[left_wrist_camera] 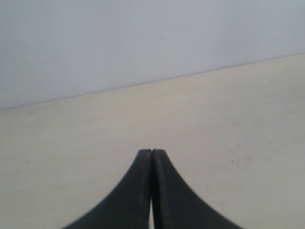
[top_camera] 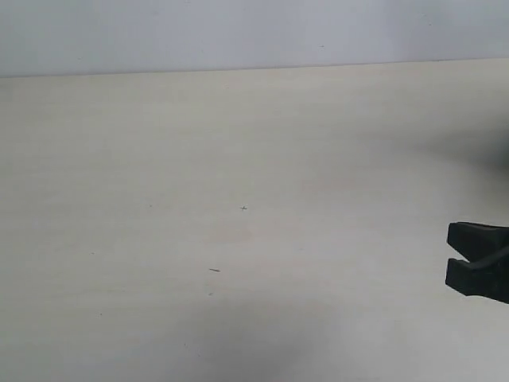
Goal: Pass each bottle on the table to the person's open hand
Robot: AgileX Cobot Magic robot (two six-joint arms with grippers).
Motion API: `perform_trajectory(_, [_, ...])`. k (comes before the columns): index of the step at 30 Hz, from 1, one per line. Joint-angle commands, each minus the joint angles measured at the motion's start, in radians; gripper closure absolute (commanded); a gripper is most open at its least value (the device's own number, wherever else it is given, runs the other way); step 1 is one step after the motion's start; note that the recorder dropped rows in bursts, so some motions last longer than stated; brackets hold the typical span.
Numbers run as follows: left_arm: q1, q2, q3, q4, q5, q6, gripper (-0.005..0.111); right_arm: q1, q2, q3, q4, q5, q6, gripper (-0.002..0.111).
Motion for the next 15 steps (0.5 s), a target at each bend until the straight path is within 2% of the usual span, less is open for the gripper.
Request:
perform_trajectory(1, [-0.006, -0.006, 0.001, -0.006, 0.000, -0.002, 0.106, -0.004, -0.003, 0.006, 0.000, -0.068, 0.009, 0.108])
perform_trajectory(15, [-0.006, -0.006, 0.001, -0.006, 0.000, -0.002, 0.106, -0.004, -0.003, 0.006, 0.000, -0.072, 0.010, 0.108])
